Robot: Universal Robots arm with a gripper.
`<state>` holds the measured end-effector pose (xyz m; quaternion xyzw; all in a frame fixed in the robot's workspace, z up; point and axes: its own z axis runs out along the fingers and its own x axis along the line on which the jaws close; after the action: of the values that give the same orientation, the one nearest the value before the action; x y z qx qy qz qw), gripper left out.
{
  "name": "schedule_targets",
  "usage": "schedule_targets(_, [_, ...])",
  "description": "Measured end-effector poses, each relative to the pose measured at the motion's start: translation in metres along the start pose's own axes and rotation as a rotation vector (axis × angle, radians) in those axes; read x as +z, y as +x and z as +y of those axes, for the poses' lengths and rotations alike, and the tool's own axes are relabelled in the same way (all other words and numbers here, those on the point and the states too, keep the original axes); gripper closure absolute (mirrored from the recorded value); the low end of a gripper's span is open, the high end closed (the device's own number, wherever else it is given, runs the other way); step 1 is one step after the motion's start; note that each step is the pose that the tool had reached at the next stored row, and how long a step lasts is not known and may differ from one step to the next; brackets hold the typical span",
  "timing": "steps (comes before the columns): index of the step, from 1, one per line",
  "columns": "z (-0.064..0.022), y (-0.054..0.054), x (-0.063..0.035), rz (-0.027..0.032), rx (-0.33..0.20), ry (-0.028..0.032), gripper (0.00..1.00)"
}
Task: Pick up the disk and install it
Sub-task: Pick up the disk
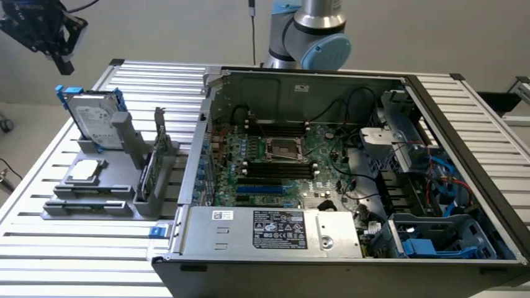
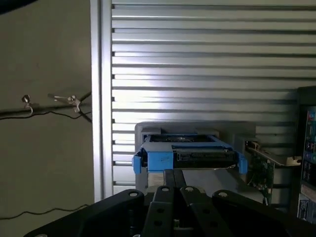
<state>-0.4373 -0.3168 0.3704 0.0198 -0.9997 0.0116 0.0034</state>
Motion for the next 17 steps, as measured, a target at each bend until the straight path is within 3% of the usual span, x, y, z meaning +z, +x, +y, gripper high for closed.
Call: schedule_targets(17, [0.0001, 0.0000, 0.0000, -0.0072, -0.309, 0.0019, 0.89])
